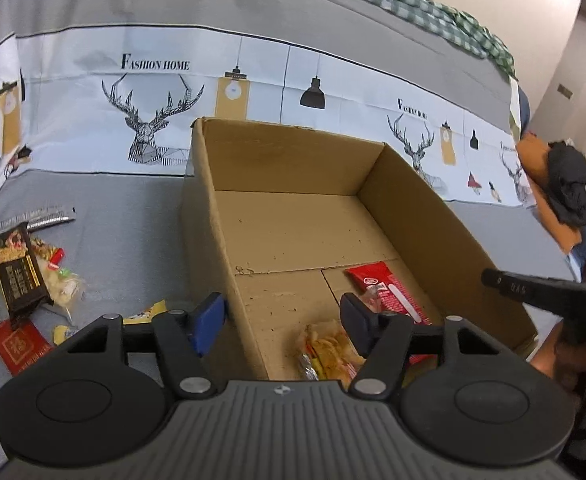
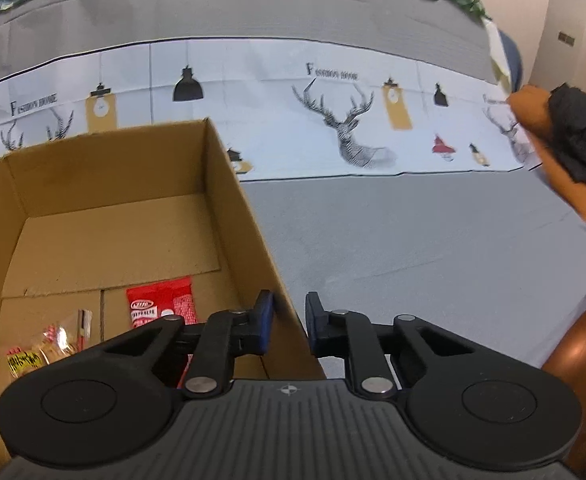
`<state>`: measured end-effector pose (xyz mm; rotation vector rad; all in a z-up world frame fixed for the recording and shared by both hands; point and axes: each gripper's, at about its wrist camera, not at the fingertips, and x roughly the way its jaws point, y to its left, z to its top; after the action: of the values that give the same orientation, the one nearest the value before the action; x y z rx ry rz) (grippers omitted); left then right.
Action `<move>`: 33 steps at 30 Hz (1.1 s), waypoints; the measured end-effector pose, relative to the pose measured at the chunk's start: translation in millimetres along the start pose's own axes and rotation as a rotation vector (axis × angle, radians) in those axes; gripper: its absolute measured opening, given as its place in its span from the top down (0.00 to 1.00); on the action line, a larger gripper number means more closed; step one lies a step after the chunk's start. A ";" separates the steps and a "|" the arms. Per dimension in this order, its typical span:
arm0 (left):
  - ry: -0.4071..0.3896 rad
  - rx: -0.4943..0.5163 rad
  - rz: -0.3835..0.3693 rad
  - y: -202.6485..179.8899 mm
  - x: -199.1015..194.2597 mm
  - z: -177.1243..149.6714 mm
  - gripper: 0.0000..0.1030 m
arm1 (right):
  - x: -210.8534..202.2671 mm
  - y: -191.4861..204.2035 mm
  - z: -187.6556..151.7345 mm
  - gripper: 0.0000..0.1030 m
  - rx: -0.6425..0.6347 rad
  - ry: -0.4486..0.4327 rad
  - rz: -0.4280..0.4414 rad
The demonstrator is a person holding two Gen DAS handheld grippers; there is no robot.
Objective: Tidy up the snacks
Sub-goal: 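Open both tools to drop the red packet and cracker bag into the box, then return both tools to the snack pile and grasp the purple candy bar with the right tool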
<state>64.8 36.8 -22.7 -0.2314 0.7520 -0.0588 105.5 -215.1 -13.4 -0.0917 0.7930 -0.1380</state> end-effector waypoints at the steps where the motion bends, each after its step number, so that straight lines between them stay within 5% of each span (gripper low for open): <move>1: 0.000 0.001 0.001 -0.4 0.2 -0.2 0.33 | 0.3 -2.0 0.2 0.83 0.005 0.003 0.003; 4: -0.012 -0.010 -0.006 2.4 -1.8 2.0 0.33 | -2.2 -3.4 0.2 0.82 0.004 -0.003 0.008; 9: -0.057 -0.011 -0.023 5.0 -12.6 4.8 0.33 | -22.5 1.7 2.6 0.54 -0.011 -0.113 0.070; 15: -0.089 -0.012 -0.114 9.4 -29.4 2.5 0.33 | -42.3 18.0 4.5 0.53 -0.030 -0.175 0.163; 22: -0.105 -0.016 -0.230 32.2 -59.0 -1.8 0.78 | -65.0 46.1 3.8 0.55 -0.028 -0.236 0.252; 24: -0.101 -0.062 -0.260 48.5 -67.5 0.0 0.84 | -72.0 58.3 3.0 0.65 -0.030 -0.249 0.288; 29: -0.087 -0.261 -0.314 117.1 -83.9 20.9 0.84 | -88.7 88.0 2.2 0.74 -0.035 -0.272 0.426; 33: -0.106 -0.366 -0.249 170.0 -86.3 32.1 0.84 | -100.2 118.7 -4.4 0.74 -0.073 -0.267 0.564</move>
<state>18.7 219.9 18.8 -0.6717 0.6213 -0.1444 43.5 -82.3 38.1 0.0463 0.5319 0.4295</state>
